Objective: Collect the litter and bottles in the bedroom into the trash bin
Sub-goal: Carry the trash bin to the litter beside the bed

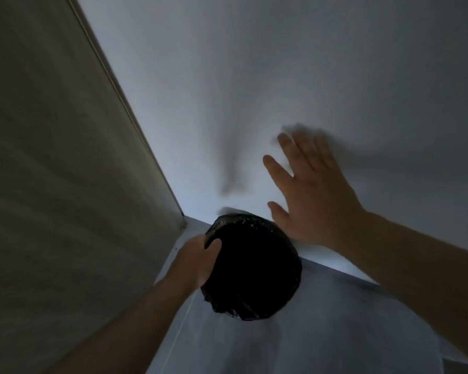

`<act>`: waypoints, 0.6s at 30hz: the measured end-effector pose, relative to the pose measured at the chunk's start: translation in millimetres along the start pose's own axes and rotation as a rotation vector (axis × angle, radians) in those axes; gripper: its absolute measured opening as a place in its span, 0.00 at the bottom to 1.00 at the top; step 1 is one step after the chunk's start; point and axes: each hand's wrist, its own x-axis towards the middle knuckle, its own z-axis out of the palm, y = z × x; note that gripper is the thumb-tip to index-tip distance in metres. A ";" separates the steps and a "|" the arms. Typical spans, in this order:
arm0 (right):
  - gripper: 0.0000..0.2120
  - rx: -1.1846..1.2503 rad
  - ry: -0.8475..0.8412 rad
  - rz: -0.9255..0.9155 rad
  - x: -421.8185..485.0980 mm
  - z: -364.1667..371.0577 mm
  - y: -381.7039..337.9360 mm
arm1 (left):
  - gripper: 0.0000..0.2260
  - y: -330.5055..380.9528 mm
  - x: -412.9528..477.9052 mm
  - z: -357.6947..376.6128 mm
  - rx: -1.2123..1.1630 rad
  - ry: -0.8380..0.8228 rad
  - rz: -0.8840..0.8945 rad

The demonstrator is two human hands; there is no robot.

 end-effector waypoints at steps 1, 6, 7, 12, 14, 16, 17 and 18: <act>0.34 -0.071 0.015 -0.055 3.8 6.8 3.1 | 0.14 -10.5 4.2 7.8 -0.005 0.003 -0.074; 0.32 -0.323 0.078 -0.182 8.5 41.8 30.9 | 0.08 -80.2 33.1 49.6 -0.225 -0.032 -0.448; 0.32 -0.353 0.096 -0.199 7.8 45.3 34.3 | 0.08 -89.5 34.0 55.7 -0.284 -0.036 -0.493; 0.33 -0.447 0.119 -0.266 12.7 52.6 45.3 | 0.03 -122.0 44.6 89.6 -0.286 -0.020 -0.565; 0.33 -0.452 0.130 -0.248 13.1 54.4 44.9 | 0.08 -126.5 51.5 96.7 -0.322 0.023 -0.577; 0.34 -0.432 0.138 -0.223 14.3 56.3 42.9 | 0.07 -121.8 51.8 96.6 -0.353 0.053 -0.576; 0.34 -0.425 0.133 -0.218 14.8 55.9 41.5 | 0.09 -117.3 49.9 93.4 -0.354 0.063 -0.560; 0.34 -0.417 0.123 -0.213 15.7 53.2 39.9 | 0.09 -114.3 47.6 91.1 -0.354 0.079 -0.520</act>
